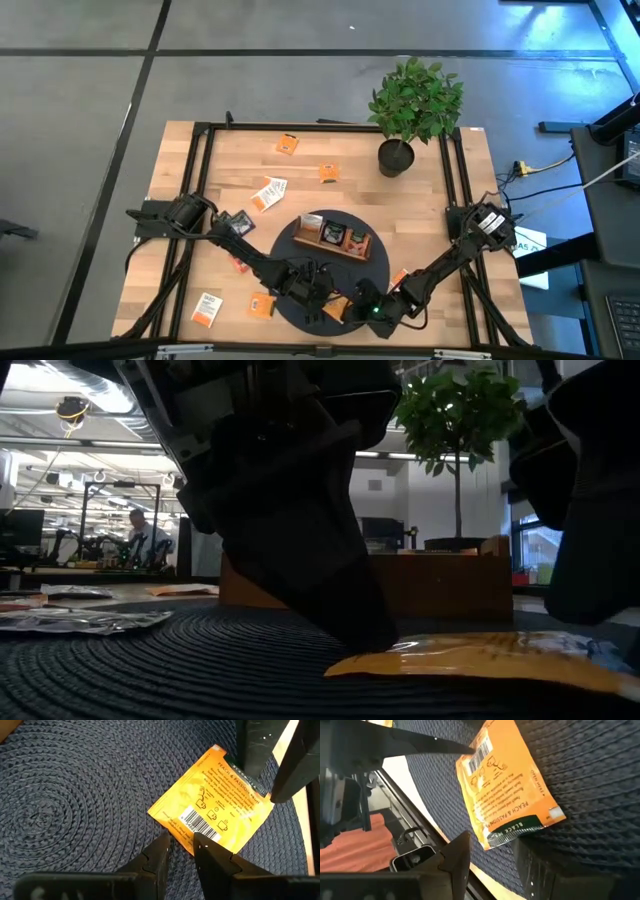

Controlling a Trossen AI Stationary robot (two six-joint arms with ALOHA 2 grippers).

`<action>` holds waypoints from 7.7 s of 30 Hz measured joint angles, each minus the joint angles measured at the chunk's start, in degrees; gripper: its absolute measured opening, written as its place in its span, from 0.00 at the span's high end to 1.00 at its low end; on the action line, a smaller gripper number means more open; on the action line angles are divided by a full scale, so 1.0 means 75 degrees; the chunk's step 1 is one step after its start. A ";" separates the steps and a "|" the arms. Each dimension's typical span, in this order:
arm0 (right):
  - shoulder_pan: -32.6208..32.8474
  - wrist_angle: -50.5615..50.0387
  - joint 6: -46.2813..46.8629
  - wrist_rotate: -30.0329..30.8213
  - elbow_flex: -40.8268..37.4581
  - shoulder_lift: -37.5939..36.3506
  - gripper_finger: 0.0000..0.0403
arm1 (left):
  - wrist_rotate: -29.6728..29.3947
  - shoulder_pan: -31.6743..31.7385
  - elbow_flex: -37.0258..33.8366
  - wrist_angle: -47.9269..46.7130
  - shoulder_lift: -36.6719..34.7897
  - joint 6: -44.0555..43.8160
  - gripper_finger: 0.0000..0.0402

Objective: Pick & Place Tea
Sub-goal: Put the orange tea bag into the right section of the wooden organizer

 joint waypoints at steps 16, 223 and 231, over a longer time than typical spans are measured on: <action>-0.0024 0.0000 -0.0382 0.0598 -0.0012 0.0015 0.63 | 0.0035 -0.0003 0.0000 0.0010 0.0000 -0.0390 0.79; -0.0213 -0.8924 -0.9183 0.1495 0.3241 -0.4666 0.66 | 0.1282 0.2370 -0.2263 0.4428 -0.4538 0.2533 0.96; -0.0265 -0.7874 -1.0165 0.2135 0.3241 -0.4653 0.66 | -0.1234 0.1576 -0.3837 0.6989 -0.4462 0.3931 0.96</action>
